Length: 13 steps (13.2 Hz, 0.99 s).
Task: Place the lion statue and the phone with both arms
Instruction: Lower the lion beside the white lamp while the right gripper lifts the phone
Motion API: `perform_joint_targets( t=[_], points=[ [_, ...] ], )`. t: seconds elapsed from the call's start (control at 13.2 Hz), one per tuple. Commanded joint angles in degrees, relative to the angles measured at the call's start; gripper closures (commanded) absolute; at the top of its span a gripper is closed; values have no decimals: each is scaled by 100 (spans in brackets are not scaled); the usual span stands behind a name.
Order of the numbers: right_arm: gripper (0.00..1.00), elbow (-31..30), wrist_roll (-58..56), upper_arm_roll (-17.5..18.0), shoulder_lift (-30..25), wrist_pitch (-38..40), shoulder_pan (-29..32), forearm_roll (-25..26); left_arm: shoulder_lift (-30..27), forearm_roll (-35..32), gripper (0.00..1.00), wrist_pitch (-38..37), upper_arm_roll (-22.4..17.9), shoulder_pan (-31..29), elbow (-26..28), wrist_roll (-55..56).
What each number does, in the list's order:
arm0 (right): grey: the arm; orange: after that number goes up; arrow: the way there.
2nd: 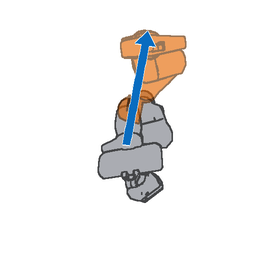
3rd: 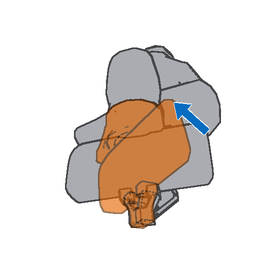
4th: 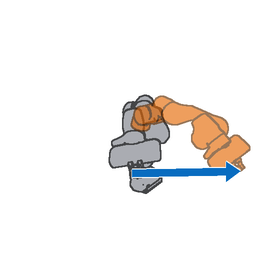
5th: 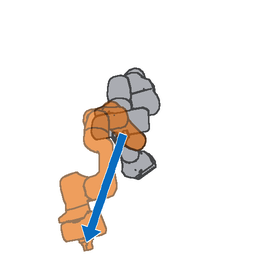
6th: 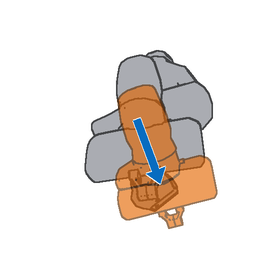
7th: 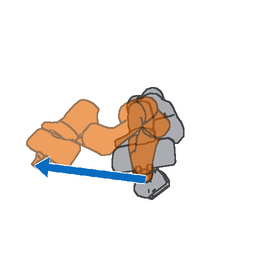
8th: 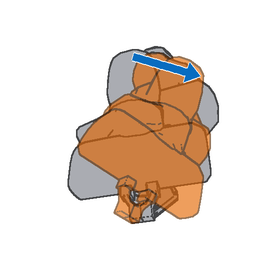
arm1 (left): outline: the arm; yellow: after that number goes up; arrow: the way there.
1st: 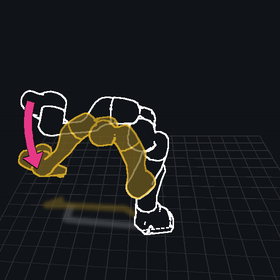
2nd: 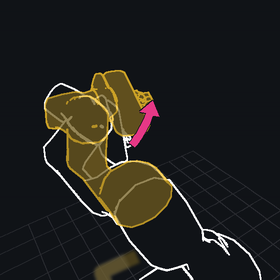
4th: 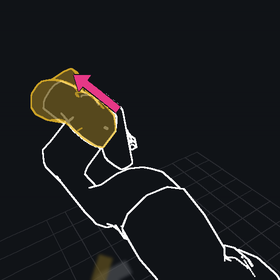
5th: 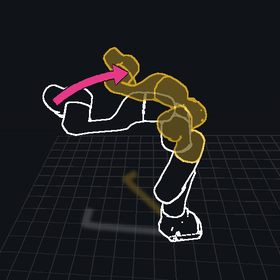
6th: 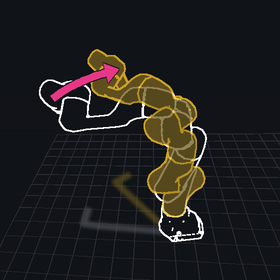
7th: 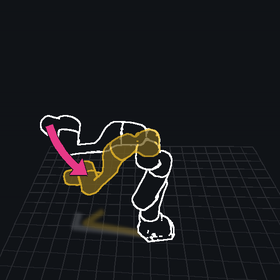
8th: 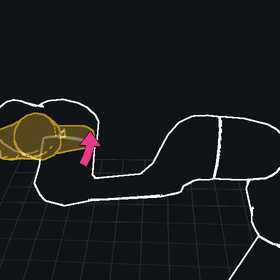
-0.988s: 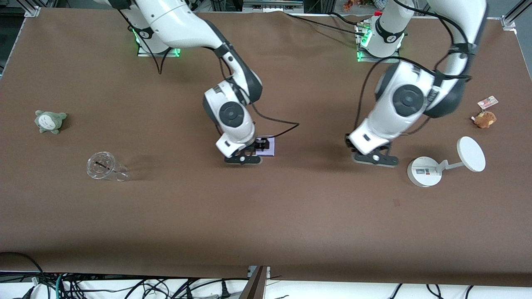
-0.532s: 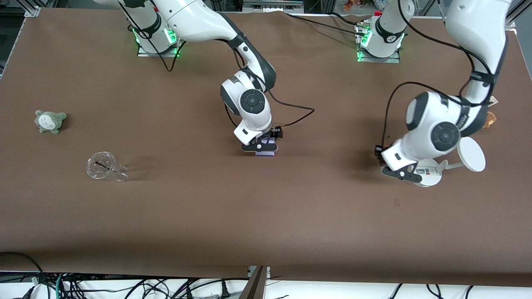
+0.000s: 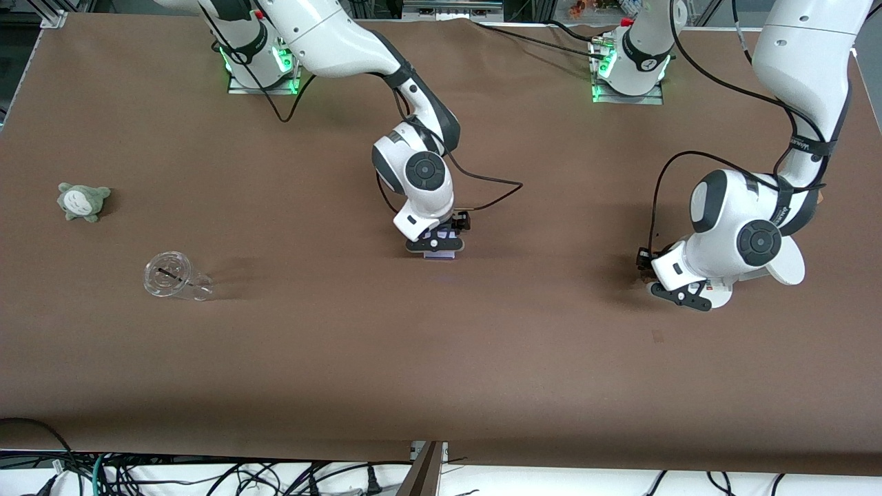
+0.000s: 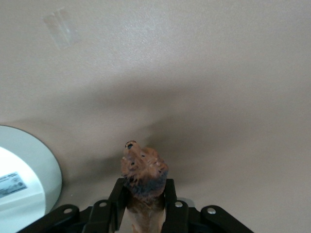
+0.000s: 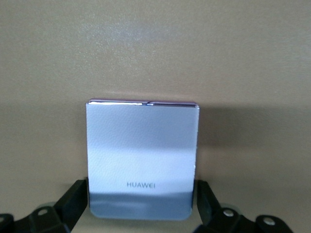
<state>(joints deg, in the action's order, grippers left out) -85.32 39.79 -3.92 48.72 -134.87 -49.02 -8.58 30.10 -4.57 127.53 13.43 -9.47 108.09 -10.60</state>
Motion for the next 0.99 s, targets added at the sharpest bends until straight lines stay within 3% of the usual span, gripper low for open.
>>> perform_joint_targets(
  t=[0.0,0.15,0.23,0.3,0.53,0.76,0.91],
  points=[
    [0,112,81,-65,49,-49,-90,67,162,-131,72,149,28,-38,-33,-135],
    [0,103,81,-65,58,-49,-99,84,189,-131,69,238,28,-73,-33,-249],
    [0,103,73,-65,93,-49,-108,154,198,-131,52,238,28,-73,-33,-258],
    [6,103,73,-65,93,-49,-125,251,206,-131,1,229,28,-64,-42,-267],
    [55,103,64,-65,85,-49,-134,296,154,-131,0,124,28,-64,-51,-258],
    [56,120,-6,-161,-3,-40,-64,278,-309,-140,0,-498,63,-3,-113,-232],
    [55,120,-277,-555,-74,-31,24,287,-855,-132,0,-1053,212,15,-139,-171]
  ],
)
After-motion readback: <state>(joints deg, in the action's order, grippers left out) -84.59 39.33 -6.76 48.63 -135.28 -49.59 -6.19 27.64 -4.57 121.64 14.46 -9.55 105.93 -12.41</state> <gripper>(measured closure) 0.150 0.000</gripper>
